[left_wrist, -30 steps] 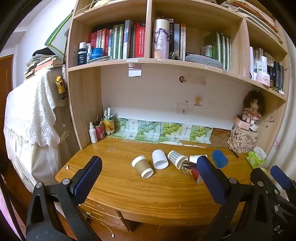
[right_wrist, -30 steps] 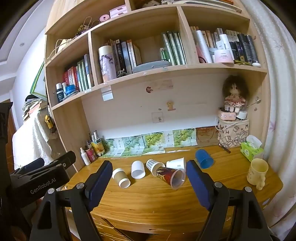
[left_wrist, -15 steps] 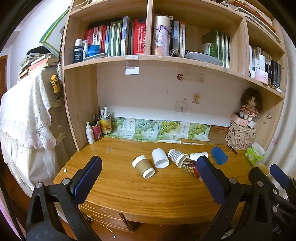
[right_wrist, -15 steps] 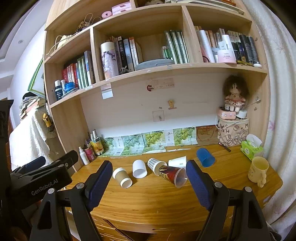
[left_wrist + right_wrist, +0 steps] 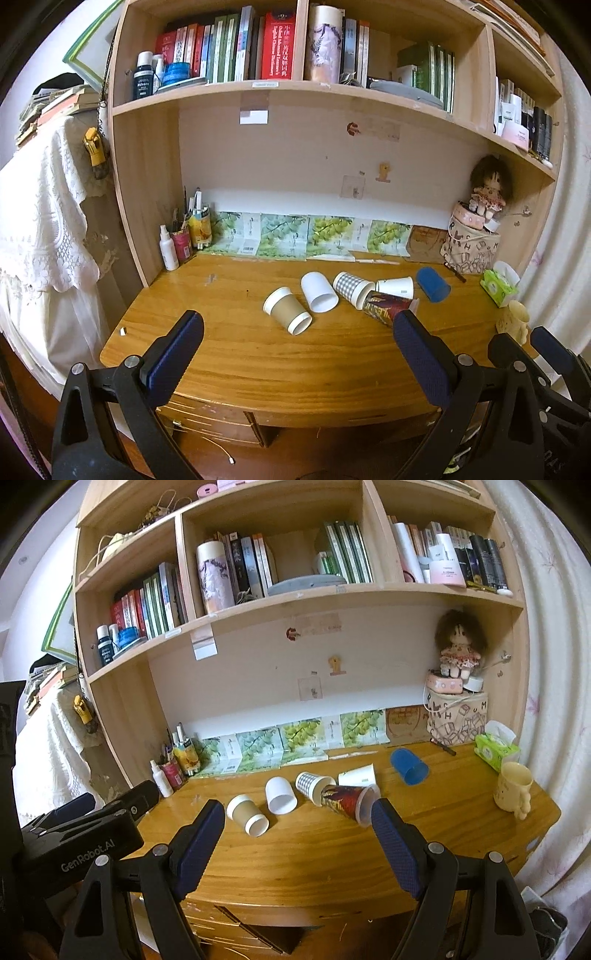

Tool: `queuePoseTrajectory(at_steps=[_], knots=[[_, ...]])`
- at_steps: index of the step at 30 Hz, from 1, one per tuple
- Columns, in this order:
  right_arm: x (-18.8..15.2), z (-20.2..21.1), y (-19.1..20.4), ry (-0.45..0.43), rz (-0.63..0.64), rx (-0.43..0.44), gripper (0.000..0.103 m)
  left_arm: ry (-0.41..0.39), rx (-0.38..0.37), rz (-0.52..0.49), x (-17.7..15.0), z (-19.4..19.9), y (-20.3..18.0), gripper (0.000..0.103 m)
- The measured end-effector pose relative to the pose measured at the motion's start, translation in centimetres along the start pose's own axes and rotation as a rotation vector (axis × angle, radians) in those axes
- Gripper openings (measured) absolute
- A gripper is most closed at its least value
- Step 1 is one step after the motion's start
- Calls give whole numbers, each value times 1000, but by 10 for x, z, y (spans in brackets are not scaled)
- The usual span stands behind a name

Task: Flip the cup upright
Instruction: 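Move the left gripper toward the blue plastic cup lying on its side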

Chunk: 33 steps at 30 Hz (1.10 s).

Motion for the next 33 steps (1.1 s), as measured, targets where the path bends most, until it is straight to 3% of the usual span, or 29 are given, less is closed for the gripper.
queuePoseTrajectory(at_steps=[17,33], knots=[[6,-12,21,58,33,-55,82,70,-57,30,8,-26,10,102],[15,-42,-13,115,-33,-57,82,114,-86,-65,19,-59,-29,102]])
Point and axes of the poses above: each gripper's, at about its wrist camera, not at the fingertips, and z roughly against the way its jaws point, y to its left, x to its top, the point moved 3 cm from there along -z, roughly the way its jaws point, and after that the axes turned 4 degrees about y, right-handed, at the moved point
